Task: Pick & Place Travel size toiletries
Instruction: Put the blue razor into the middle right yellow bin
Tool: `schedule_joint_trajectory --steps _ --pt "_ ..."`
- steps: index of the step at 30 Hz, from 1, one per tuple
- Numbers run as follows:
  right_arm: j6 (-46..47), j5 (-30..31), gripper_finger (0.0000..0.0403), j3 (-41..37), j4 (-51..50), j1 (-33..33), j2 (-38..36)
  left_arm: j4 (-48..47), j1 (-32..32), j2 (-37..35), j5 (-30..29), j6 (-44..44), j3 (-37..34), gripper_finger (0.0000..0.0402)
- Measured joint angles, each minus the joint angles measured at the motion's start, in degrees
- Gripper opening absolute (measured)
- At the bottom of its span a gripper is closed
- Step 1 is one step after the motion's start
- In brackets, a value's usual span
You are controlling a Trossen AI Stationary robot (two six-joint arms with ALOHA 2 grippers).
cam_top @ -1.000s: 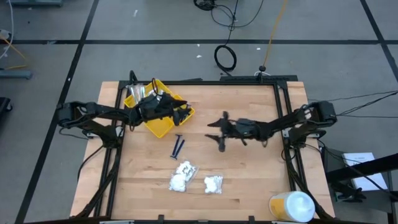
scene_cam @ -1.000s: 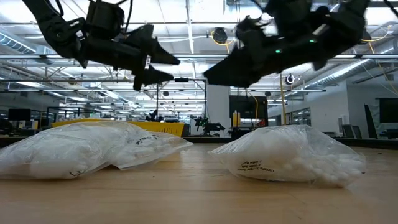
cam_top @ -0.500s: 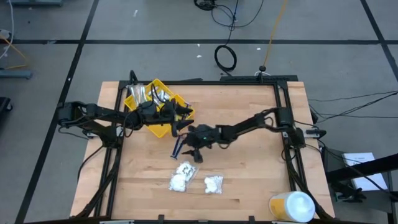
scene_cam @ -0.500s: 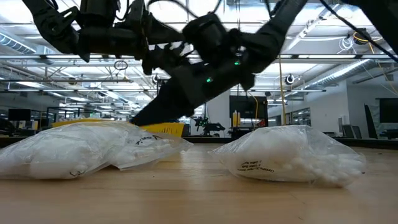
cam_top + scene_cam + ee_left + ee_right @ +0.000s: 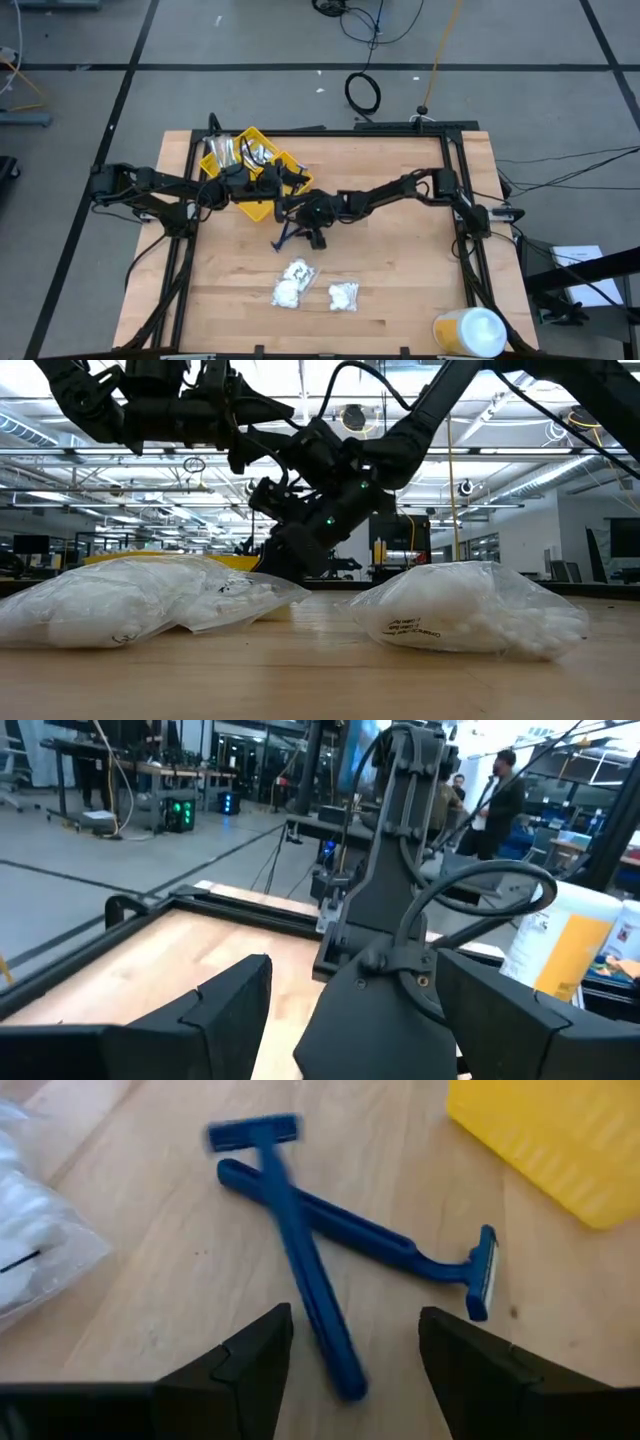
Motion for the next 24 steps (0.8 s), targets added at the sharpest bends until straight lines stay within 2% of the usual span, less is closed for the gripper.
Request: schedule_joint_trajectory --steps 8,12,18,24 --pt "-0.7 -0.9 0.0206 0.2 -9.9 0.3 -0.9 -0.8 0.0 0.0 0.0 0.0 0.0 0.0278" --pt "0.0 -0.7 0.0188 0.1 -12.7 1.4 -1.0 -1.4 0.0 0.0 0.2 -0.2 0.0 0.0278" --pt "0.3 -0.8 0.0122 0.1 -16.4 3.2 -0.9 -1.6 0.0 0.0 0.5 -0.2 0.0 0.0278" --pt "0.9 -1.0 0.0036 0.0 -20.0 4.7 -0.9 -1.8 0.0 0.0 0.5 -0.1 -0.1 0.0278"
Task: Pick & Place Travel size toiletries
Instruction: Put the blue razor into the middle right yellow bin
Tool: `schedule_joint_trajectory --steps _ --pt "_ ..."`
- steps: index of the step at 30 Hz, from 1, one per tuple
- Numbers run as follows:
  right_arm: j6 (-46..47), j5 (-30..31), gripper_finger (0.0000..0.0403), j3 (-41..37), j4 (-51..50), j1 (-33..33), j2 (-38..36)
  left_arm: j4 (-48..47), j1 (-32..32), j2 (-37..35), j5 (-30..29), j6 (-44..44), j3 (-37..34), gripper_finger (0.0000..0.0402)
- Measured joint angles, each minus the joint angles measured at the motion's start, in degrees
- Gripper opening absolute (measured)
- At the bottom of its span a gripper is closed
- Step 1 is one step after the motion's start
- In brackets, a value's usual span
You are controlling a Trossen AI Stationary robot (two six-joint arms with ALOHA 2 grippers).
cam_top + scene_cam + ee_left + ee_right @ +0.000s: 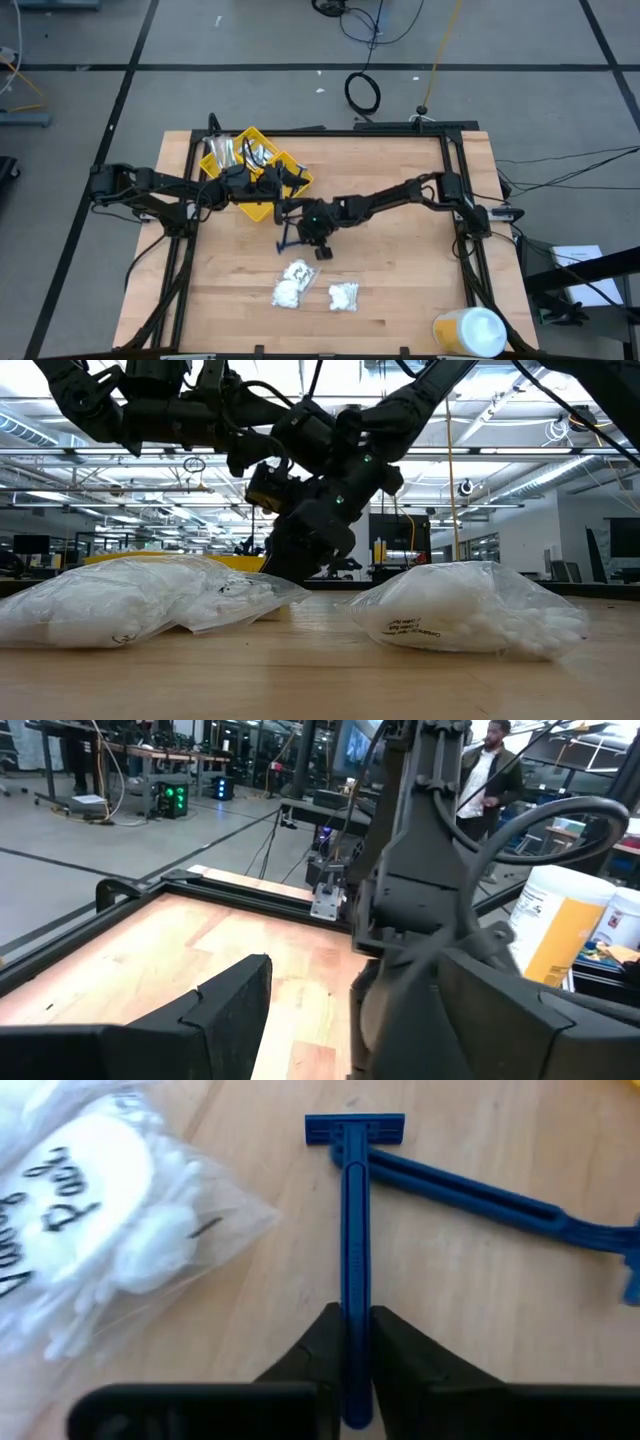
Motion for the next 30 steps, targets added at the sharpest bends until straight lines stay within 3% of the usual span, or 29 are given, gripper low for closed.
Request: schedule_joint_trajectory --steps 2,8,17,24,30 --pt "-0.2 0.2 0.0019 0.0 -0.4 0.4 0.0 -0.2 0.0 0.0 -0.2 0.1 0.0 0.0278" --pt "-0.3 5.2 0.0022 -0.1 -3.7 0.9 -2.6 -1.1 0.0 0.0 -0.8 0.1 0.0 0.0278" --pt "2.3 14.8 0.0019 -5.2 -19.3 0.3 -15.3 -0.7 0.0 0.0 -1.0 0.1 0.0 0.0278" --pt "9.1 18.1 0.0019 -22.4 -8.3 -1.5 -29.5 -1.2 0.0 0.0 -1.0 0.1 0.0 0.0278" --pt "9.8 16.4 0.0019 -39.6 18.5 -3.0 -41.2 -1.0 0.0 0.0 -1.1 0.5 0.0 0.0278"
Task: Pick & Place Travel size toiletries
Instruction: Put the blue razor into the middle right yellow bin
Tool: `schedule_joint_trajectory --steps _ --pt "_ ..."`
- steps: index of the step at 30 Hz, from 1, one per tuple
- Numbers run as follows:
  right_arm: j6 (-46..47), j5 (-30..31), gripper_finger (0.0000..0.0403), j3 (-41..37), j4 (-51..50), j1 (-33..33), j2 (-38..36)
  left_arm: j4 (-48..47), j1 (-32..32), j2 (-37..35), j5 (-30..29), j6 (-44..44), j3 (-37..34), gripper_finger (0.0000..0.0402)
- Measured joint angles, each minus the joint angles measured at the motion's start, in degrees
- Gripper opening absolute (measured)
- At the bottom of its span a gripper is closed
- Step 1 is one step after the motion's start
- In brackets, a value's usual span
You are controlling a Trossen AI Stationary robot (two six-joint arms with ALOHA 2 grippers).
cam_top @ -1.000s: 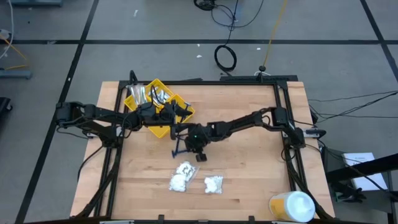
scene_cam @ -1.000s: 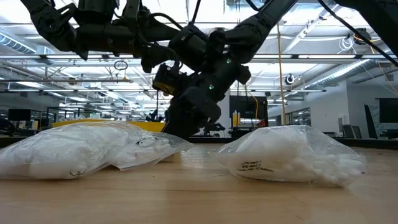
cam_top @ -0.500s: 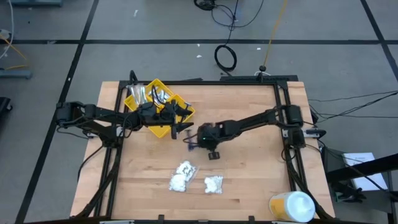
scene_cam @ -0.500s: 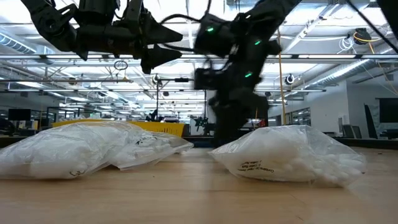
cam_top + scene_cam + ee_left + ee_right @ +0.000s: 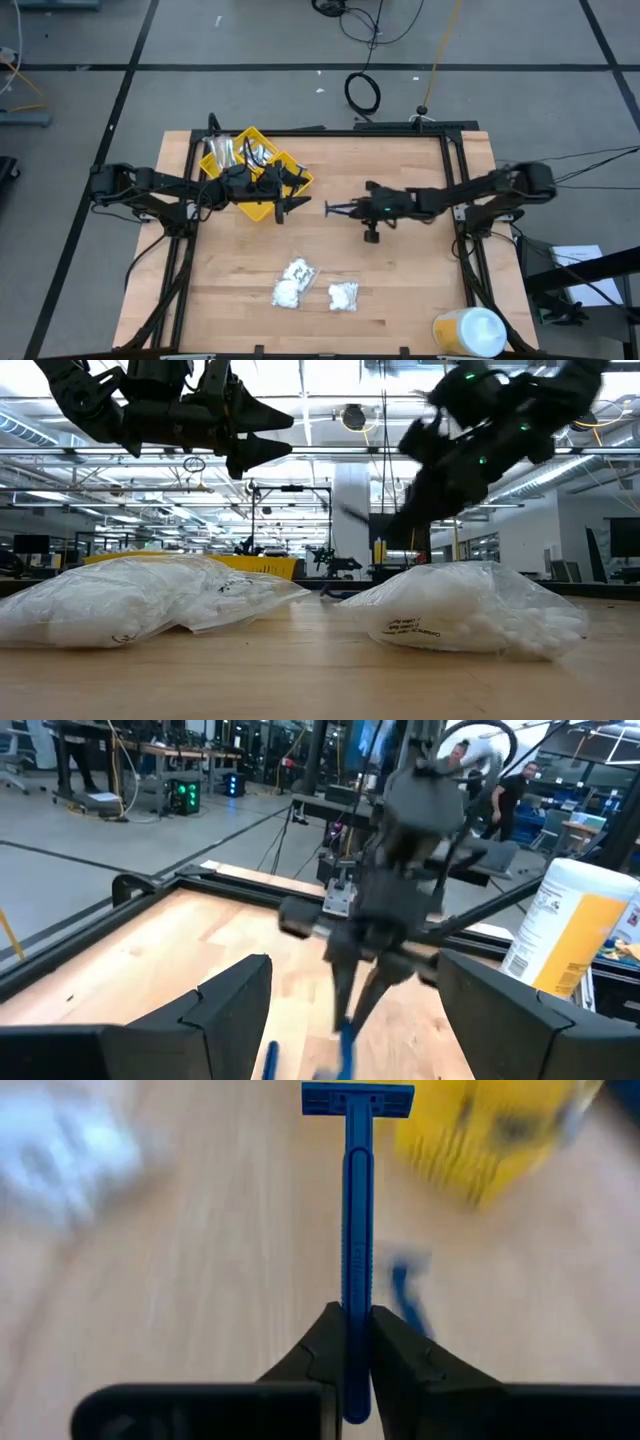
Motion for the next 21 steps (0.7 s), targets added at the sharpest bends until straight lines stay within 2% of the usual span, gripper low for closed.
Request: schedule_joint_trajectory --steps 6,10,15,21 --pt "-1.0 0.0 0.0021 -12.8 32.7 -1.3 -5.9 0.4 -0.4 0.1 0.0 1.6 0.0 0.0278" --pt "-1.3 -2.4 0.0019 -17.0 47.4 -1.2 -6.0 1.6 -2.1 0.8 0.1 7.3 0.0 0.0278" --pt "-1.2 -4.6 0.0019 -16.9 54.0 -0.4 -4.6 5.1 -4.2 3.8 -1.1 10.5 2.6 0.0278" --pt "-1.2 -4.6 0.0018 -14.5 55.2 0.4 -1.3 4.3 -6.2 10.4 -1.4 13.8 8.5 0.0278"
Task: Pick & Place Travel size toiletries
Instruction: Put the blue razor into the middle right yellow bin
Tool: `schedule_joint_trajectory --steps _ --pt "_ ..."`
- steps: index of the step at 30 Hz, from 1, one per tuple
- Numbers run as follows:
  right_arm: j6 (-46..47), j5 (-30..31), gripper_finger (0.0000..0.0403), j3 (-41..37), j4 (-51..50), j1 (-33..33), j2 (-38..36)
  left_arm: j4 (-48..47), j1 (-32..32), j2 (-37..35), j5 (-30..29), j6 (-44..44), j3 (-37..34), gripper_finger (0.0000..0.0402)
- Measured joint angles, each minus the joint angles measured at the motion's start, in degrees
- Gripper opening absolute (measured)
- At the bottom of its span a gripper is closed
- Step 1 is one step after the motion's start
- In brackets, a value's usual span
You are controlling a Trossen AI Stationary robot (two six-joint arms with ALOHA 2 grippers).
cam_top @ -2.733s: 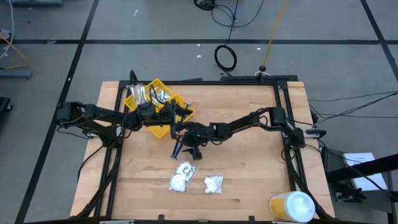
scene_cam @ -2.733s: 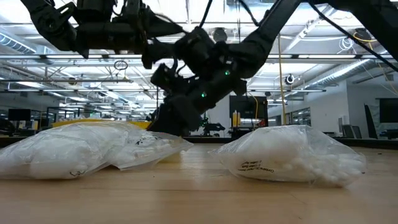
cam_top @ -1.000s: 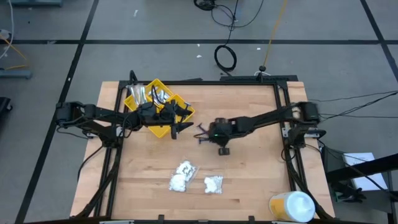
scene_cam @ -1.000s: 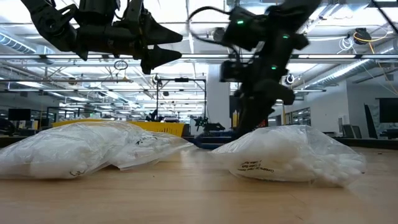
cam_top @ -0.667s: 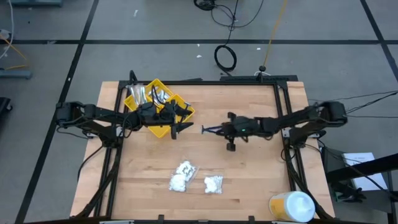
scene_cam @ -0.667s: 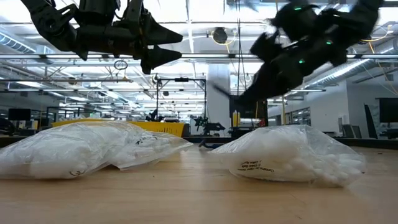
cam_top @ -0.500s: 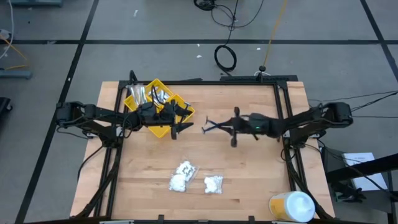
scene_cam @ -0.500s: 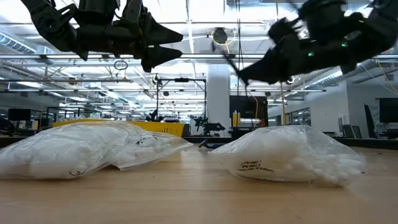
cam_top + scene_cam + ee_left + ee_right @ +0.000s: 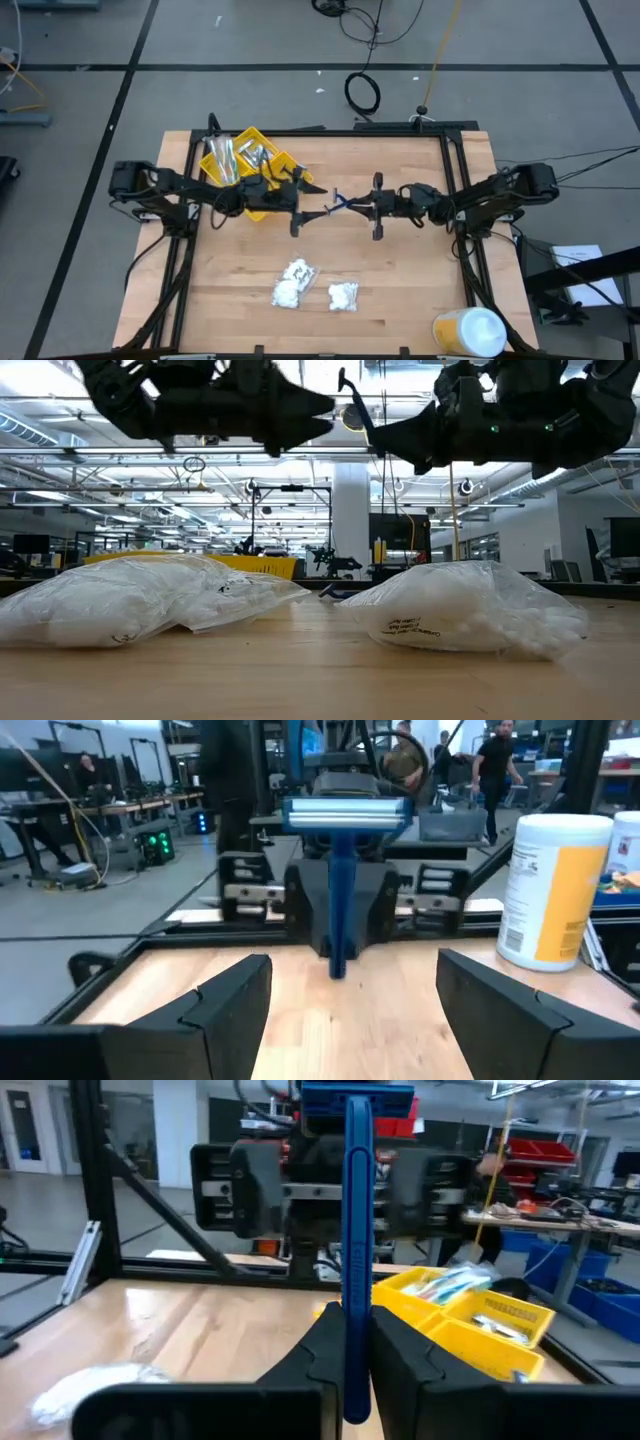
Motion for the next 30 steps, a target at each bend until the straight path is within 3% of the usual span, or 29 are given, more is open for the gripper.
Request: schedule_joint_trajectory --steps 9,17,21,30 --pt "-1.9 0.1 0.0018 3.3 1.0 2.4 3.2 0.3 -1.1 8.8 1.1 -1.1 8.7 0.0278" --pt "-2.0 0.2 0.0018 3.3 -0.6 2.6 3.2 0.5 -1.3 8.9 1.2 -0.9 9.2 0.0263" --pt "-2.0 0.2 0.0019 3.3 -0.8 2.5 3.2 0.3 -1.3 8.8 1.2 -0.9 9.2 0.0206" --pt "-1.7 0.6 0.004 3.3 -1.4 2.5 3.1 0.2 -1.3 8.8 1.7 0.9 9.2 0.0018"
